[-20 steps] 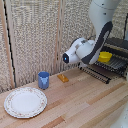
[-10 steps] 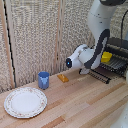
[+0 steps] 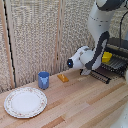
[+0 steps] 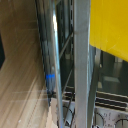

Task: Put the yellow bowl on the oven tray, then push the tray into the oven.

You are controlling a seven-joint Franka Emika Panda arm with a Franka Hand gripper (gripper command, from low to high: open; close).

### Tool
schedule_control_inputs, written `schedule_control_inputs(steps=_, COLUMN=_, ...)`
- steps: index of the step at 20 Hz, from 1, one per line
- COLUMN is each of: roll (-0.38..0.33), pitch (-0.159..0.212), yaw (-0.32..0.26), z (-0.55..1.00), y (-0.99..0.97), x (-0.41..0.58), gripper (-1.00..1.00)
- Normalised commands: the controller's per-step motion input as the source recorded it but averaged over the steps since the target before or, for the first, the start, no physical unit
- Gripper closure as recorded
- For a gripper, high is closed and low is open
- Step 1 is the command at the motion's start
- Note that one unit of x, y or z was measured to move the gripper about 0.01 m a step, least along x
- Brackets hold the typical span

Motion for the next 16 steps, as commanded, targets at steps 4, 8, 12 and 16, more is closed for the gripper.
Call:
schedule_control_inputs(steps=4, roll=0.0, pitch=0.015, yaw=0.039, z=0.02, y=-0.17, x=0.0, gripper=1.0)
schedule_control_inputs(steps=8, roll=0.0, pitch=0.049, yaw=0.077, z=0.04, y=-0.26, x=0.093, gripper=1.0)
schedule_control_inputs(steps=12, roll=0.0, pitch=0.057, yaw=0.091, z=0.15, y=-0.36, x=0.184, gripper=1.0)
schedule_control_inputs(steps=16, roll=0.0, pitch=0.065, yaw=0.049, z=0.26, y=-0.31, x=0.203, gripper=1.0)
